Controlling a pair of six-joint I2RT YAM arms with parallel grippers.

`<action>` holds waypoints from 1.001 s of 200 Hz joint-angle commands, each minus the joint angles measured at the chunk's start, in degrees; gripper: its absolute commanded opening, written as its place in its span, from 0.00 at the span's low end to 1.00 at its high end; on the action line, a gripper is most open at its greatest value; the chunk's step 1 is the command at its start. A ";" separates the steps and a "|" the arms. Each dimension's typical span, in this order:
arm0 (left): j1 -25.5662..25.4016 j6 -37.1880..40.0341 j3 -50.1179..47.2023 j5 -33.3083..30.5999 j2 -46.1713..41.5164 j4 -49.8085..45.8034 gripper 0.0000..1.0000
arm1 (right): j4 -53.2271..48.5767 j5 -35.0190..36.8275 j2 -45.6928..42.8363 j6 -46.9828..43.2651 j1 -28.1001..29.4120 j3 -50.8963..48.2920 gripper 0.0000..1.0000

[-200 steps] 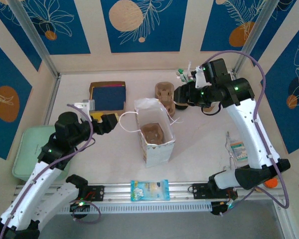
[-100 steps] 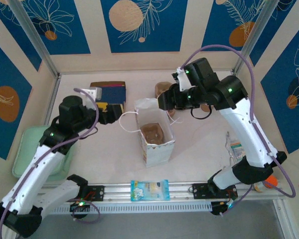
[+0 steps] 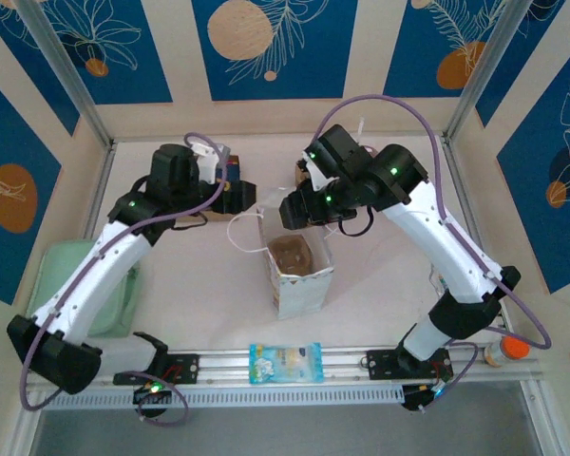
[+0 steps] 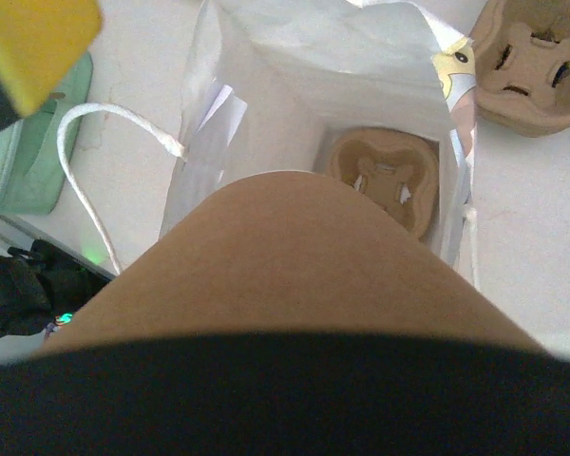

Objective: Pack the takeout coffee

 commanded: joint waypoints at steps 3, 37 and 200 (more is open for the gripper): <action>-1.61 3.73 5.51 1.86 4.00 -3.53 0.87 | -1.45 1.01 0.36 1.33 0.81 0.09 0.47; -3.74 7.03 12.01 0.16 10.21 -8.26 0.86 | -0.47 1.28 -0.21 1.77 1.87 -1.98 0.47; -8.73 8.86 16.01 -8.55 16.07 -13.65 0.33 | -2.89 4.44 0.64 -0.98 1.60 -6.36 0.45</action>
